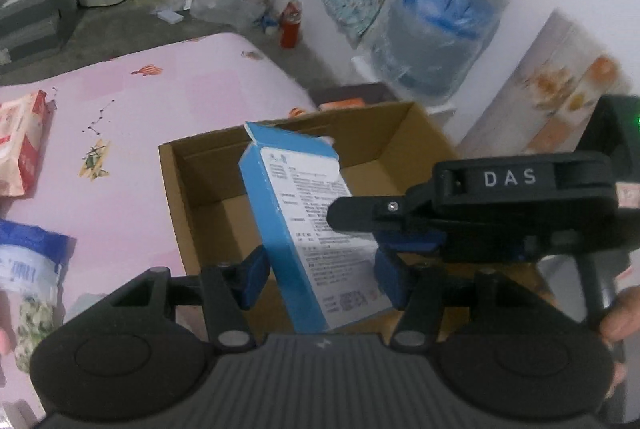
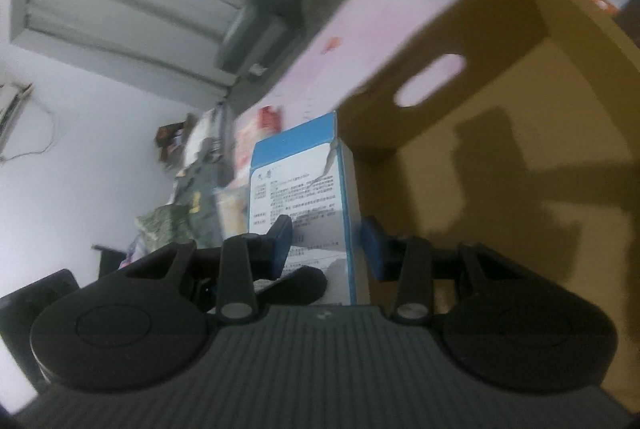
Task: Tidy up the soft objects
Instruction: 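Carry the blue box with the right gripper into the cardboard box and release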
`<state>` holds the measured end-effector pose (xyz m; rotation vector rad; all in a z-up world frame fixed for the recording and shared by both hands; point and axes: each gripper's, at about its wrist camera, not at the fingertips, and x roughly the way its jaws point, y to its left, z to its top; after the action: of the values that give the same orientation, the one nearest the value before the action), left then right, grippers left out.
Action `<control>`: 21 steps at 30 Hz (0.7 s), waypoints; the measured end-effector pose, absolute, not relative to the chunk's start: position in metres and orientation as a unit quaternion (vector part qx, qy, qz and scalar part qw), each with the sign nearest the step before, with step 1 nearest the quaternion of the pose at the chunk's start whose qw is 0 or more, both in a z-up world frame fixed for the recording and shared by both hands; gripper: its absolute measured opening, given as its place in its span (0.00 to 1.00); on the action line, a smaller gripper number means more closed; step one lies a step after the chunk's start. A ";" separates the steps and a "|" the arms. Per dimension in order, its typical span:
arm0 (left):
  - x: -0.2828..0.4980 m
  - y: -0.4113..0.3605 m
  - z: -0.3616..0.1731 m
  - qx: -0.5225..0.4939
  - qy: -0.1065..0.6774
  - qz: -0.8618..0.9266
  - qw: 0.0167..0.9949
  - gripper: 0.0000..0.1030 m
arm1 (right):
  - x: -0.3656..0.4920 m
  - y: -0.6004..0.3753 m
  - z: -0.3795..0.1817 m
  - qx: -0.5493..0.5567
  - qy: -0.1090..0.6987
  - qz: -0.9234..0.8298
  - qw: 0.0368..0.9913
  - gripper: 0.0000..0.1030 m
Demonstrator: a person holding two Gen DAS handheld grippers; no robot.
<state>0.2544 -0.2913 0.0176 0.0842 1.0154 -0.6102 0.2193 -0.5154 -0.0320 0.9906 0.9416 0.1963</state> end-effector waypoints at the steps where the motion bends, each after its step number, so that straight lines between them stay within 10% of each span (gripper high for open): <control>1: 0.256 -0.295 0.012 0.052 0.479 -0.277 0.832 0.65 | 0.224 -0.515 -0.043 0.457 0.441 0.086 0.768 0.37; 21: 0.228 -0.152 0.031 0.000 0.436 -0.206 0.876 0.75 | 0.285 -0.475 -0.145 0.358 0.537 0.028 0.763 0.18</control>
<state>0.2281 -0.1520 0.0313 -0.0005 0.9093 -0.4291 0.2854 -0.4754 -0.1451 0.7784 1.1675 0.0605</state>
